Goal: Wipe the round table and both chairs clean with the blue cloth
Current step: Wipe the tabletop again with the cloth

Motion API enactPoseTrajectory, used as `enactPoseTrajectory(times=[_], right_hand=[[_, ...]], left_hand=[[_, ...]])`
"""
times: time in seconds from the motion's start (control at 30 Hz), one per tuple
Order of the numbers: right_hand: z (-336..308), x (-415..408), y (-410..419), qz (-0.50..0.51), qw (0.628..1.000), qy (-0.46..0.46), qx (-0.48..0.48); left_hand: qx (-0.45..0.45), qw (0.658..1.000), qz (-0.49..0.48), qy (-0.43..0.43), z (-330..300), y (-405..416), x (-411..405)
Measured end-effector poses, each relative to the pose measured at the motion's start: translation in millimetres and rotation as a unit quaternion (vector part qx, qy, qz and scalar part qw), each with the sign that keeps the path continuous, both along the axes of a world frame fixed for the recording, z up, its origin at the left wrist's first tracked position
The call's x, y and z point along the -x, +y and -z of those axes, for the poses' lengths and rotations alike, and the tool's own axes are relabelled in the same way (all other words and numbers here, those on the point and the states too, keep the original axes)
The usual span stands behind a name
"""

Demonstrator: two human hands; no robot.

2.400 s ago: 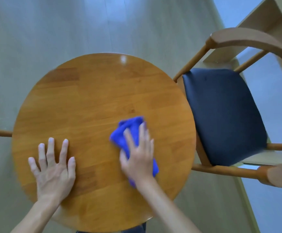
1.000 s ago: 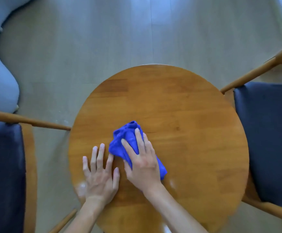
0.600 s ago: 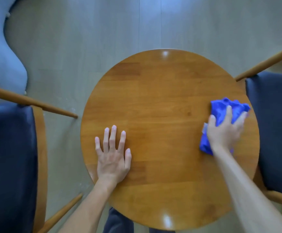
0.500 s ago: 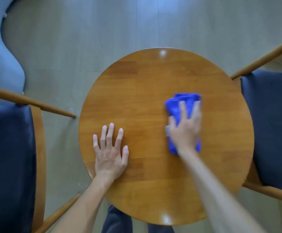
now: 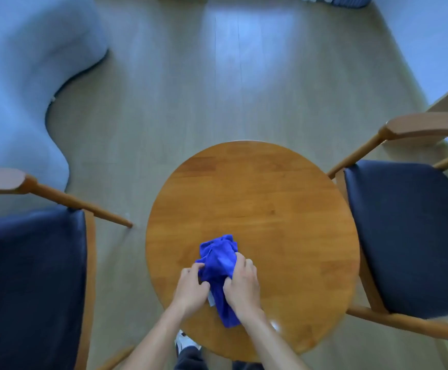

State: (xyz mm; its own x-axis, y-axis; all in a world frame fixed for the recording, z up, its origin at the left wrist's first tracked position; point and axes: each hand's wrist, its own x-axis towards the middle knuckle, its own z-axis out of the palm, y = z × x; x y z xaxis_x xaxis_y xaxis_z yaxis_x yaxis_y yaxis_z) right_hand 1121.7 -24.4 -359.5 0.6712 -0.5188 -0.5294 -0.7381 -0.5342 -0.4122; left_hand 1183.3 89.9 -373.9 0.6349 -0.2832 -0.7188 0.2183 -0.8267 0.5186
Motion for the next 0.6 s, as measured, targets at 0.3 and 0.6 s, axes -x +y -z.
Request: enactPoseTrajectory(times=[0.3, 0.6], right_hand=[[-145, 16, -46, 0.098, 0.941, -0.176, -0.273], [-296, 11, -83, 0.084, 0.852, -0.299, -0.423]], left_hand=[[0.154, 0.984, -0.086, -0.001, -123, -26, -16], [0.292, 0.955, -0.021, -0.049, -285, -50, -54]])
